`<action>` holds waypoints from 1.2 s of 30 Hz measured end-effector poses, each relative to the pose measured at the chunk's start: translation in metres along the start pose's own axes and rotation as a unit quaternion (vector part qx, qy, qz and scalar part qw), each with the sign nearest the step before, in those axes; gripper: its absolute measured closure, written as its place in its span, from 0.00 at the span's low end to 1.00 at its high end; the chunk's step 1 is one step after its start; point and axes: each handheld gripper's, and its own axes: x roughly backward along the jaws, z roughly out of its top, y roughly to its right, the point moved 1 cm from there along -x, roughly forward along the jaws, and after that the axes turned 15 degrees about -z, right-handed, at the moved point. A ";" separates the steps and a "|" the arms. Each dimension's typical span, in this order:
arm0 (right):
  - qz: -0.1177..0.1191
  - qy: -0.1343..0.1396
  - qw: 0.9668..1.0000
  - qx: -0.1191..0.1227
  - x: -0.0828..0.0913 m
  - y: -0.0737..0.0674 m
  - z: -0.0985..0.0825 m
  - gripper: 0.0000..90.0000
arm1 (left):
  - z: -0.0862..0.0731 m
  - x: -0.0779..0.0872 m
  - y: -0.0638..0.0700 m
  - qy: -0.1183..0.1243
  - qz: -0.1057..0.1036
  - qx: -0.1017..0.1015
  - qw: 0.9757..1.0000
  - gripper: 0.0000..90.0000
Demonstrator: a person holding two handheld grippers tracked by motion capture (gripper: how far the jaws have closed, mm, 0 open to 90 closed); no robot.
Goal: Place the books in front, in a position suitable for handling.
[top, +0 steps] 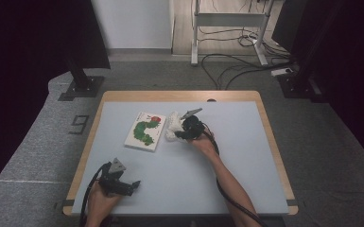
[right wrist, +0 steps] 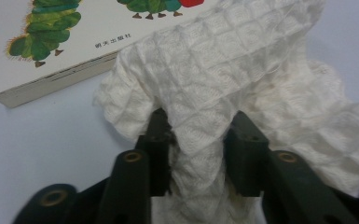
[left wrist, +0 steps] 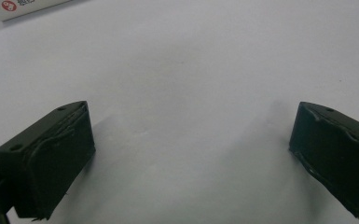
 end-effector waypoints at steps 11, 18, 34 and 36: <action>-0.006 0.013 1.000 0.000 0.021 0.004 0.003 0.79 | 0.000 0.000 0.000 0.000 0.000 0.000 1.000 0.00; -0.007 0.025 1.000 0.007 0.042 0.003 0.008 0.79 | 0.000 0.000 0.000 0.000 0.000 0.000 1.000 0.00; -0.003 0.048 0.999 0.011 0.088 0.007 -0.002 0.79 | 0.000 0.000 0.000 0.000 -0.001 0.000 1.000 0.00; -0.004 0.049 0.999 0.011 0.093 0.008 -0.005 0.79 | 0.000 0.000 0.000 0.000 -0.001 0.000 1.000 0.00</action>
